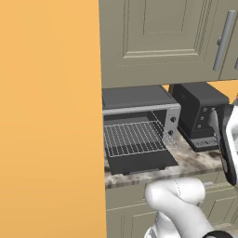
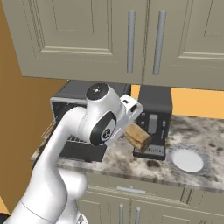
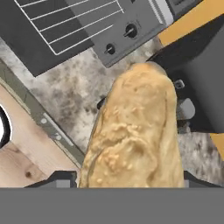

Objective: Pull the toaster oven rack outwards. Pick up the baguette from the plate and place it on the toaster oven rack. Close the toaster oven door fully and set the temperature to the lowest setting.

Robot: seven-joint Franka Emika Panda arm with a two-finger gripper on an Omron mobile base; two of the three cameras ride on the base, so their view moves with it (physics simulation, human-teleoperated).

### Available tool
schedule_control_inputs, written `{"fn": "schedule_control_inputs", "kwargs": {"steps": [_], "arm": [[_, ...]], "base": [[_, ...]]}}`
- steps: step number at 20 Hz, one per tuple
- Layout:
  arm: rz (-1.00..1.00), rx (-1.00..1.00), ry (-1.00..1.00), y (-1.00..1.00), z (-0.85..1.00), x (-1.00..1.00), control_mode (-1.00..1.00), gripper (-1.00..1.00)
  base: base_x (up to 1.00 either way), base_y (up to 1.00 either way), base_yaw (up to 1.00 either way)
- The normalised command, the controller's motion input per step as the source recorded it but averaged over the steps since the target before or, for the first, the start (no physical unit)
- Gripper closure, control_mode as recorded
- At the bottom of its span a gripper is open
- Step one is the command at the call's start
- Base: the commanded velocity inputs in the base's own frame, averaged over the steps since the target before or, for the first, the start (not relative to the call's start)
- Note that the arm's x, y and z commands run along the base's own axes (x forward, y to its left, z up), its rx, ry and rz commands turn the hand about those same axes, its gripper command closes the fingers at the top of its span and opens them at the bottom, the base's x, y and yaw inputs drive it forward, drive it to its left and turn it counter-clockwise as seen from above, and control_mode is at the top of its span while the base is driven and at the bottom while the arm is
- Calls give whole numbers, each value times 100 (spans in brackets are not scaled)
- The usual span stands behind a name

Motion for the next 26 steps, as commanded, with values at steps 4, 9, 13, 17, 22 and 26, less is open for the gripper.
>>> {"fn": "schedule_control_inputs", "kwargs": {"steps": [4,9,13,17,22,26], "arm": [[20,-11,9,100,15,2,-100,100],[24,-1,21,100,18,8,-100,100],[26,0,17,100,18,0,-100,100],[25,0,8,100,5,0,-100,100],[23,0,0,75,-14,16,-100,100],[16,0,0,40,-42,39,-100,100]], "base": [[0,0,0],[0,0,0],[0,0,0],[0,0,0],[0,0,0],[0,0,0]]}}
